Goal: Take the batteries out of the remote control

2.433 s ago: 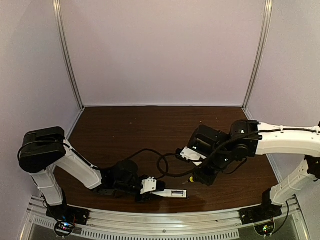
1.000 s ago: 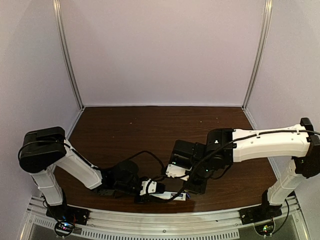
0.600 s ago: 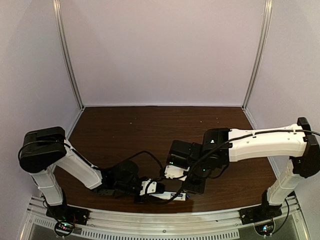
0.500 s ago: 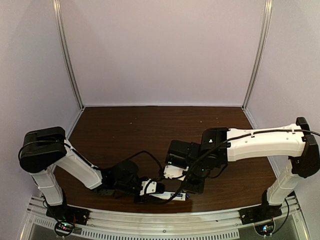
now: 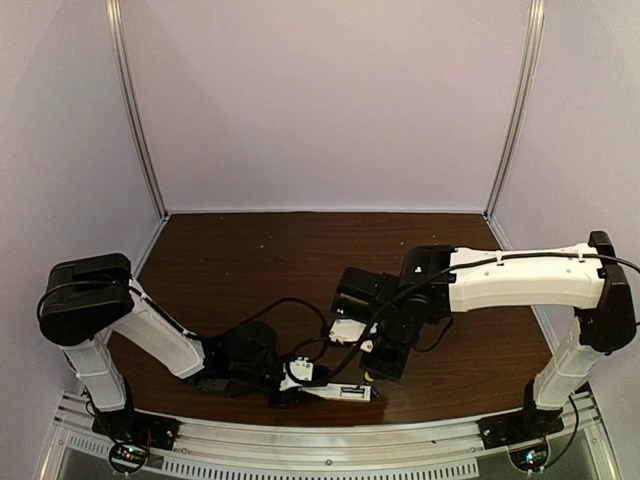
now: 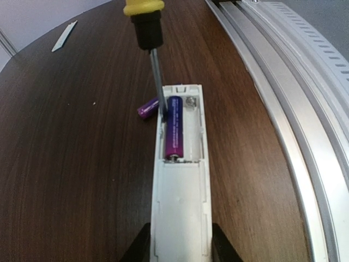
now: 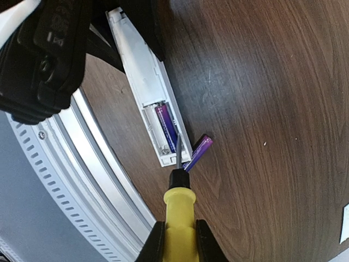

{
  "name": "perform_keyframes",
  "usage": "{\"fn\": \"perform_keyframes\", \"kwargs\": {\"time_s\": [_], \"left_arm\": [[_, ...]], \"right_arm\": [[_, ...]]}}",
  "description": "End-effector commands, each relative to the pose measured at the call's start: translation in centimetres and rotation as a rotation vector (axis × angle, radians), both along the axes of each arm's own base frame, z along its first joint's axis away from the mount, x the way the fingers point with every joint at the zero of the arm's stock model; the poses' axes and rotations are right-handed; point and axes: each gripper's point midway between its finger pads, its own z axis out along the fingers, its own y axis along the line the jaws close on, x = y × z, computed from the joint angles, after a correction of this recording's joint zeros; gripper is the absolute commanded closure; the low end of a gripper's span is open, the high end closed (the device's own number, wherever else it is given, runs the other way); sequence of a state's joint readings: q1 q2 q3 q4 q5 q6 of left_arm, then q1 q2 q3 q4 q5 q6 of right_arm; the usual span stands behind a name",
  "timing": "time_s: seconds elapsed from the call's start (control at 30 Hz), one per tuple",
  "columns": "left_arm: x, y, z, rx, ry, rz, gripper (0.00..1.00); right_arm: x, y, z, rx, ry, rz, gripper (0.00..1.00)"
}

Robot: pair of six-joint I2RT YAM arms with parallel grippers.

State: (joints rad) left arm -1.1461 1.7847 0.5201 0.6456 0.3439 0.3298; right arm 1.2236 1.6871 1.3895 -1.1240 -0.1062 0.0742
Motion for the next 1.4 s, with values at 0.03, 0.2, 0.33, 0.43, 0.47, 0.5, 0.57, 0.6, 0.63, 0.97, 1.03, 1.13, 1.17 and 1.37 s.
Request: {"fn": "perform_keyframes", "kwargs": {"time_s": [0.03,0.2,0.33,0.43,0.47,0.5,0.57,0.6,0.63,0.97,1.03,1.13,1.17,1.37], "left_arm": [[1.3,-1.0,1.3,-0.052,-0.063,0.041,1.0],[2.8,-0.7,1.7,-0.065,-0.1,0.127,1.0],[3.5,-0.4,2.1,-0.074,-0.119,0.167,1.0],[3.6,-0.4,2.1,-0.074,-0.124,0.176,1.0],[3.6,-0.3,2.1,-0.075,-0.124,0.177,1.0],[3.6,-0.3,2.1,-0.074,-0.124,0.177,1.0],[3.7,-0.3,2.1,-0.073,-0.126,0.181,1.0],[3.7,-0.3,2.1,-0.074,-0.128,0.185,1.0],[3.8,-0.3,2.1,-0.074,-0.128,0.187,1.0],[4.1,-0.2,2.3,-0.082,-0.135,0.204,1.0],[4.1,-0.2,2.5,-0.087,-0.136,0.206,1.0],[4.1,-0.1,2.7,-0.096,-0.137,0.21,1.0],[4.1,0.0,2.8,-0.1,-0.137,0.212,1.0],[4.3,0.1,3.4,-0.123,-0.143,0.235,1.0]], "right_arm": [[2.4,-0.1,-2.8,-0.019,0.009,-0.137,1.0],[4.1,-0.7,-3.0,-0.001,0.028,-0.242,1.0],[4.7,-0.6,-2.8,0.015,0.036,-0.277,1.0],[5.1,-0.4,-2.5,0.02,0.034,-0.289,1.0],[5.2,-0.4,-2.4,0.017,0.031,-0.289,1.0],[5.3,-0.4,-2.4,0.015,0.031,-0.289,1.0],[5.4,-0.4,-2.4,0.011,0.026,-0.288,1.0],[5.5,-0.3,-2.5,0.011,0.025,-0.288,1.0],[5.5,-0.2,-2.4,0.016,0.025,-0.287,1.0],[5.9,0.7,-1.5,0.074,0.014,-0.317,1.0],[6.0,1.0,-0.9,0.102,0.01,-0.328,1.0],[6.1,1.3,0.1,0.142,0.001,-0.343,1.0],[6.2,1.3,0.4,0.152,-0.003,-0.348,1.0],[6.1,1.5,2.7,0.234,-0.013,-0.366,1.0]]}}
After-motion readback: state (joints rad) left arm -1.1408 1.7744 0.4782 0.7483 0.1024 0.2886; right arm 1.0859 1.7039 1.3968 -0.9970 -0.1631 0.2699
